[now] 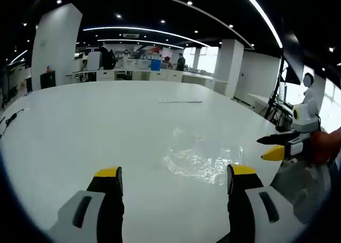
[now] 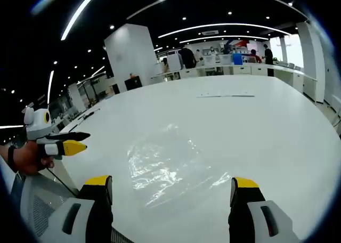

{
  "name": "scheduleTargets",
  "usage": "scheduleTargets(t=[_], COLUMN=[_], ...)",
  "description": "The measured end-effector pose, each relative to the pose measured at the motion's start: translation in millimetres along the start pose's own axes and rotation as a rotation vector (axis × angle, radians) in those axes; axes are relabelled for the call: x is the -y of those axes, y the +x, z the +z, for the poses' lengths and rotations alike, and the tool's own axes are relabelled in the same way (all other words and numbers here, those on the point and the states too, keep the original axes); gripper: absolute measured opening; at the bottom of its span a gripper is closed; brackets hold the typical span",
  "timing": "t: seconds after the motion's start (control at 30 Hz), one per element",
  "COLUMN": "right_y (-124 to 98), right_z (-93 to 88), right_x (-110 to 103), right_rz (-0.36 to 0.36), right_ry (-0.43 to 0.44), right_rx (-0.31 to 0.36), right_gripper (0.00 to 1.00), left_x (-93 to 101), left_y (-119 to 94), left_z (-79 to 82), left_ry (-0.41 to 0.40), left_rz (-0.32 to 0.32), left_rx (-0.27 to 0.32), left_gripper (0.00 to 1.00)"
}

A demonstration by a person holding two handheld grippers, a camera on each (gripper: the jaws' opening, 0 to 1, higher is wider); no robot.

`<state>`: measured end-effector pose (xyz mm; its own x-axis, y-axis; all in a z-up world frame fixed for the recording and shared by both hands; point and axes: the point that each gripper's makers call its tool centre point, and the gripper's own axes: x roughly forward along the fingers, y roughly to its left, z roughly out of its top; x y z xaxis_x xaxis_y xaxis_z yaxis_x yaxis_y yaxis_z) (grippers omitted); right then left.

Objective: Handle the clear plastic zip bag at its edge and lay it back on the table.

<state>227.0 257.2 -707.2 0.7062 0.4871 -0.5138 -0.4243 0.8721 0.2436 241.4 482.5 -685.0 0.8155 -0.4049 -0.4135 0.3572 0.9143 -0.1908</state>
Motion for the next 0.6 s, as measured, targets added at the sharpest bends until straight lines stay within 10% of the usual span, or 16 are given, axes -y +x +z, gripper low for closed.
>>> scheduleTargets(t=[0.6], right_y=[4.1], right_z=[-5.1], right_x=[3.9], right_rz=[-0.002], right_ry=[0.003], right_rx=[0.0], right_gripper=[0.91], left_x=[3.2], left_y=[0.1], left_z=[0.3], left_ry=[-0.001], left_rz=[-0.008], left_rx=[-0.001], left_gripper=[0.79])
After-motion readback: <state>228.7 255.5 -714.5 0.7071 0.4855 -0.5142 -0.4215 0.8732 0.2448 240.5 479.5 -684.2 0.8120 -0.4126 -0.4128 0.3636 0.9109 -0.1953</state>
